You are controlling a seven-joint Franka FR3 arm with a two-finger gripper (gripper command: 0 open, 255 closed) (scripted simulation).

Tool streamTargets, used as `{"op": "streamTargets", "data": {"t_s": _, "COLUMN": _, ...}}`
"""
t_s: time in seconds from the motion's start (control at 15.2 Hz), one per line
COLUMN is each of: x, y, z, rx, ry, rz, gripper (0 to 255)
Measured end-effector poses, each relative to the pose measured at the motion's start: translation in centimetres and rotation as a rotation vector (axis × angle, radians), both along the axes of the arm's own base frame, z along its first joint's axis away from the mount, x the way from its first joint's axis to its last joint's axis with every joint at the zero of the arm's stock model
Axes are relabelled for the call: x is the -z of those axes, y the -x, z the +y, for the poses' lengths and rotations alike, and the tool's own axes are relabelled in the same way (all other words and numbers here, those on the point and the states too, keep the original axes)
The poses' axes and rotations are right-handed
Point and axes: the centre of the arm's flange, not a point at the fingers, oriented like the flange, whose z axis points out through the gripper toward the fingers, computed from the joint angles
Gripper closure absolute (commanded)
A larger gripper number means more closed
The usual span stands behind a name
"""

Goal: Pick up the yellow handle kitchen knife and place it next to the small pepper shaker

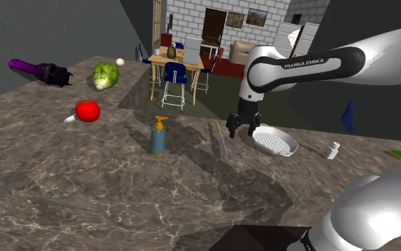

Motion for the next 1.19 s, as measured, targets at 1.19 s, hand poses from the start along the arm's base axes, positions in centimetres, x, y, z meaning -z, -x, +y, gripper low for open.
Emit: {"op": "streamTargets", "data": {"t_s": 1.19, "x": 10.4, "y": -12.7, "z": -6.7, "rx": 0.335, "ry": 0.045, "rz": -0.077, "gripper": 0}}
